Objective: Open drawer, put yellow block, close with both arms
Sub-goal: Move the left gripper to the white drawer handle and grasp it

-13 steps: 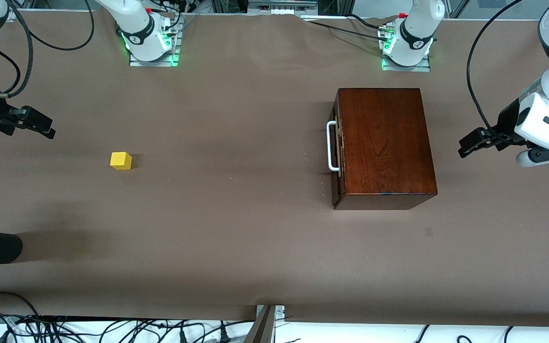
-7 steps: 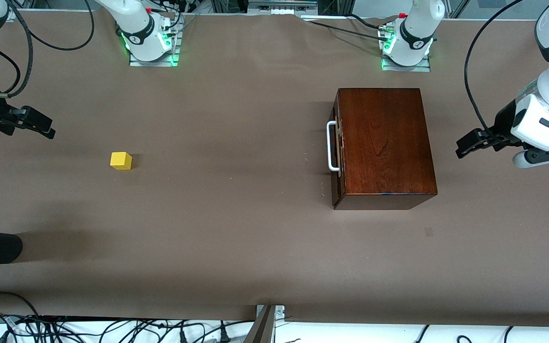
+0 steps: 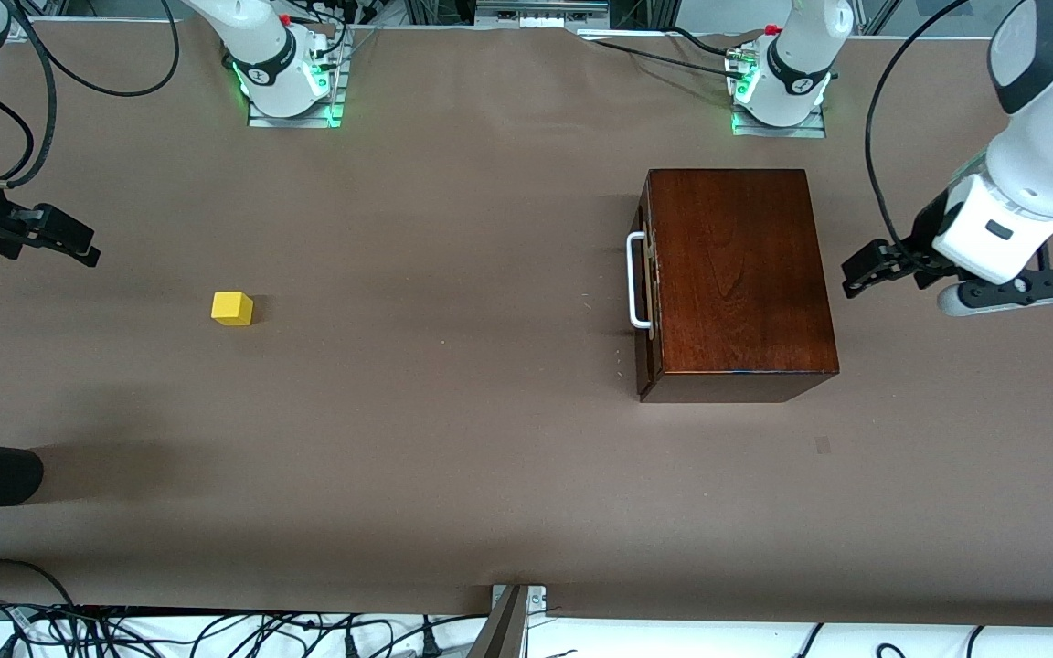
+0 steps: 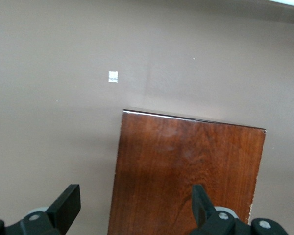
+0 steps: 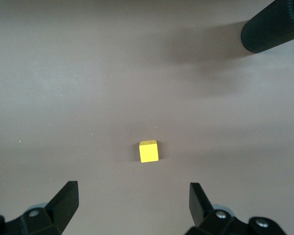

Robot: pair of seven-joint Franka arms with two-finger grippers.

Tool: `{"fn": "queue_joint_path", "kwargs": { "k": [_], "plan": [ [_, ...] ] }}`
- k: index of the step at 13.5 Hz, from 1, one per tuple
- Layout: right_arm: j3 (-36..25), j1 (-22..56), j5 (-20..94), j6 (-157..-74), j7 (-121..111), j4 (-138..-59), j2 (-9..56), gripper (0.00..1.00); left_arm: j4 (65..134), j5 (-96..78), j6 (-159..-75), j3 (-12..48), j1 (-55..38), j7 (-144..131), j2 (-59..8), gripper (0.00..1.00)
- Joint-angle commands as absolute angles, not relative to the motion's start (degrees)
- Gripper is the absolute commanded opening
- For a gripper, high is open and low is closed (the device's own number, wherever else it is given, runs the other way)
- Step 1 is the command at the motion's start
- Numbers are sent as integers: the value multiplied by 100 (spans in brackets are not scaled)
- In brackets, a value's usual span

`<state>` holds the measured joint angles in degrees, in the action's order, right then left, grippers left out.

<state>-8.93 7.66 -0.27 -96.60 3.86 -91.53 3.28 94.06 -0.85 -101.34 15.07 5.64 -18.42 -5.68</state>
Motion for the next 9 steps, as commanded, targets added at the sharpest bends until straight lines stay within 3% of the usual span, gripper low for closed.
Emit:
{"fn": "queue_joint_path", "kwargs": {
  "k": [1, 9],
  "plan": [
    [-870, 729, -70, -9589, 431, -9044, 352, 100, 9246, 70, -10090, 1591, 370, -1916, -764, 100],
    [-870, 738, -79, -9615, 422, -9044, 369, 100, 9272, 1010, -10064, 1591, -1413, -3321, -1335, 100]
  ]
}}
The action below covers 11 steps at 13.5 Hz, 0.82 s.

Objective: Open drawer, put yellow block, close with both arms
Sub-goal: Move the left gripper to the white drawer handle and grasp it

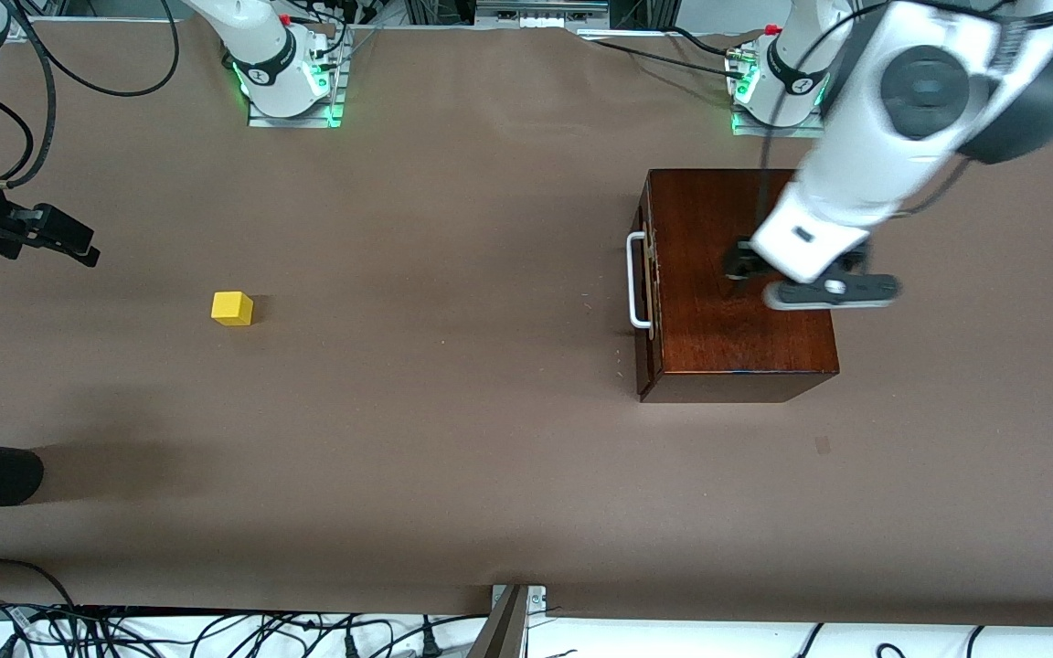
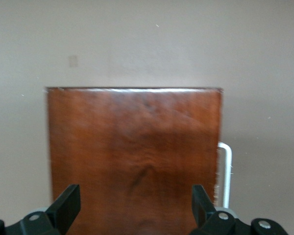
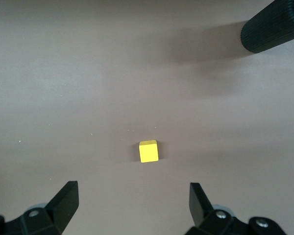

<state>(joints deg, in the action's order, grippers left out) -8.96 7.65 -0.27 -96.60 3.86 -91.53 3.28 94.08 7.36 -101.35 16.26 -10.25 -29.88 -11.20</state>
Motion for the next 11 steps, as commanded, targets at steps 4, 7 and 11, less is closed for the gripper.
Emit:
{"fn": "queue_joint_path", "kwargs": {
  "k": [4, 7, 11],
  "plan": [
    [-870, 738, -62, -9615, 422, -9044, 360, 100, 9272, 1552, -10011, 1591, -2414, -4366, -1818, 100],
    [-870, 730, -61, -9615, 413, -9044, 360, 100, 9211, 2135, -9984, 1591, -3110, -5385, -2310, 100],
    [-870, 712, -79, -9668, 422, -9044, 387, 100, 8343, 2241, -9914, 1565, -3392, -5519, -3223, 100]
  ]
}}
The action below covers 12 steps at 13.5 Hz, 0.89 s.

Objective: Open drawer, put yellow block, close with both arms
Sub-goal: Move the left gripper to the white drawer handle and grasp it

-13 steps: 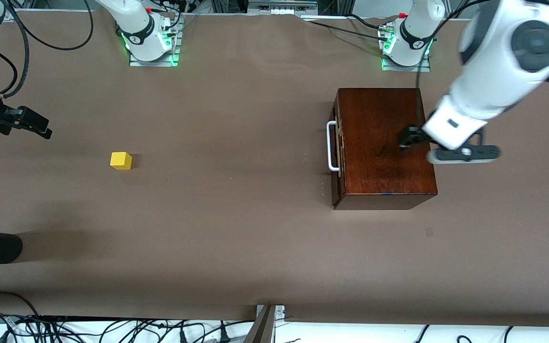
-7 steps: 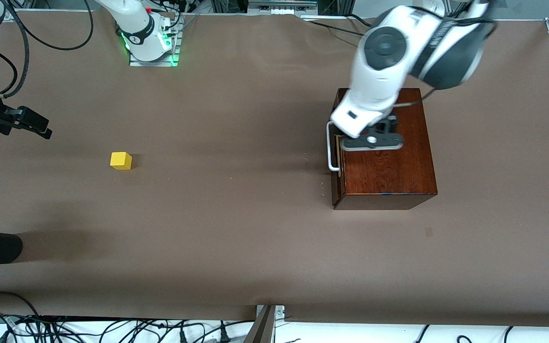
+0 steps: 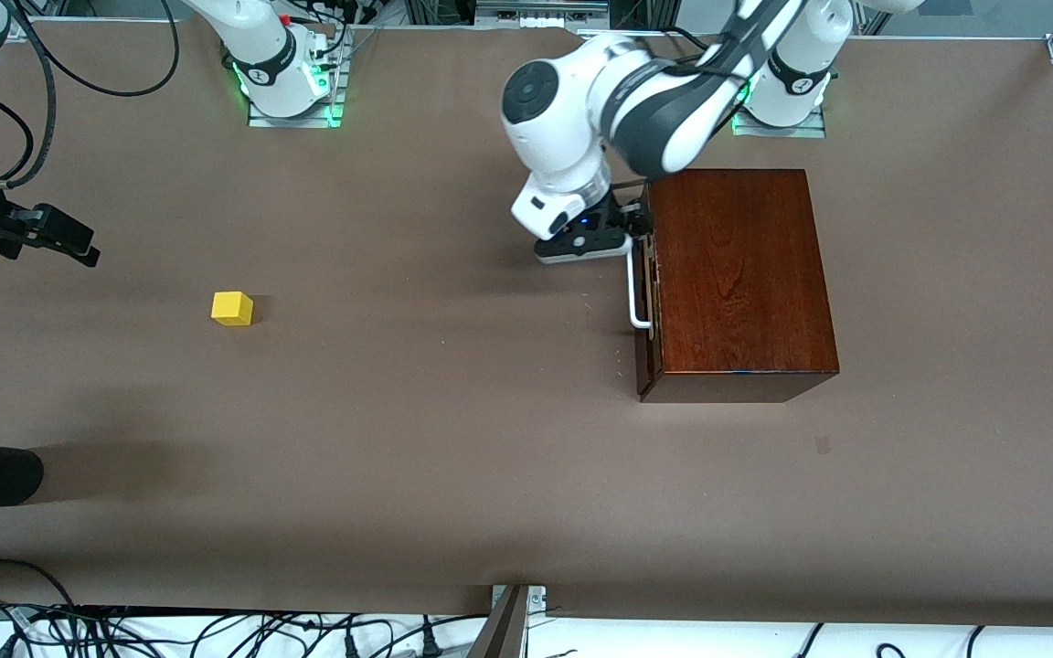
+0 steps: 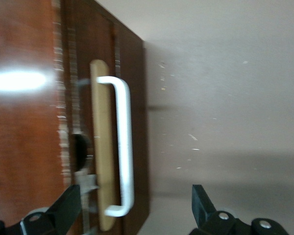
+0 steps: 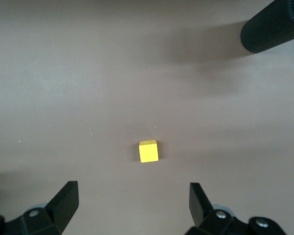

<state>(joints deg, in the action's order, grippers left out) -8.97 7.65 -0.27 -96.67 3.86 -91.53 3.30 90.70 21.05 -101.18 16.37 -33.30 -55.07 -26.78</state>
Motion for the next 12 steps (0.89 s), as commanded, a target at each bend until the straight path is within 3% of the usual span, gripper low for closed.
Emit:
{"fn": "queue_joint_path", "kwargs": {
  "k": [1, 12],
  "plan": [
    [-879, 712, -79, -9729, 413, -9044, 422, 100, 8289, 2259, -9914, 1530, -3453, -5607, -3365, 100],
    [-879, 650, -79, -10002, 360, -9044, 659, 100, 8341, 3164, -9958, 1406, -3410, -5643, -3849, 100]
  ]
}}
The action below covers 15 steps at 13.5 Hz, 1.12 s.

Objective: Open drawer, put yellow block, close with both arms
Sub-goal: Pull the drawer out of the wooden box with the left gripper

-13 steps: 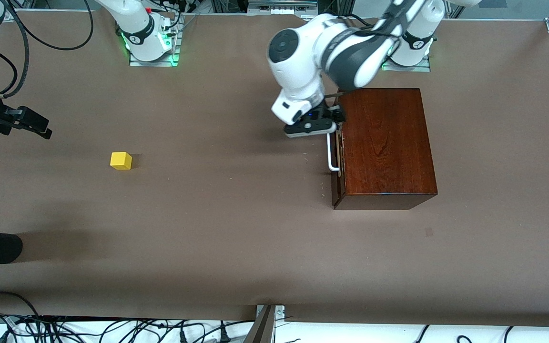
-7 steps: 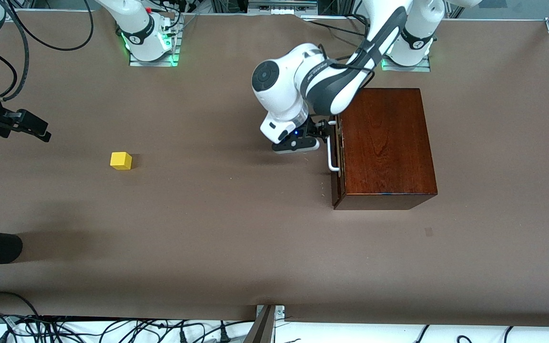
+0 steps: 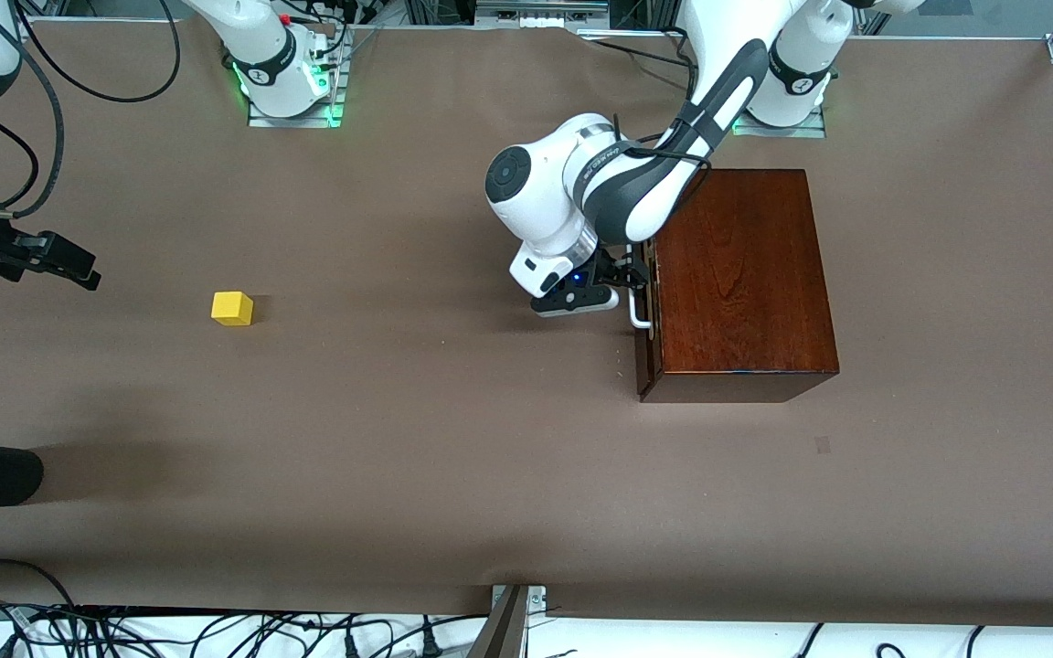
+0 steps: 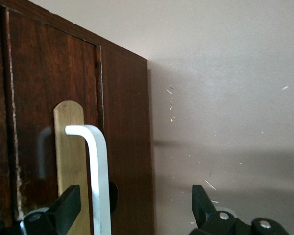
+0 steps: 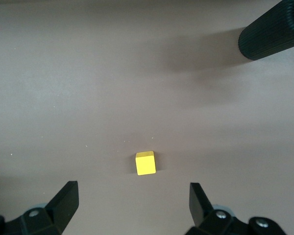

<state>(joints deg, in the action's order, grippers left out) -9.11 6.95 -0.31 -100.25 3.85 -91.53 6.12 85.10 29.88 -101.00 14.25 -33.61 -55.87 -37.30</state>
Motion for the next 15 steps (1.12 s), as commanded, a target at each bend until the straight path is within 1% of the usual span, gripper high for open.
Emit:
{"fn": "queue_joint_path", "kwargs": {
  "k": [1, 9, 11, 15],
  "plan": [
    [-879, 650, -70, -10002, 360, -9044, 659, 100, 8350, 3164, -9958, 1406, -3410, -5643, -3858, 100],
    [-870, 659, -35, -9976, 431, -9035, 615, 100, 8279, 2832, -9984, 1433, -3480, -5959, -4043, 100],
    [-870, 668, -26, -9984, 431, -9035, 606, 100, 8122, 2462, -10168, 1433, -3480, -5968, -4087, 100],
    [-853, 694, -27, -9984, 422, -9035, 615, 100, 7551, 2242, -10187, 1468, -3576, -6133, -4402, 100]
  ]
}}
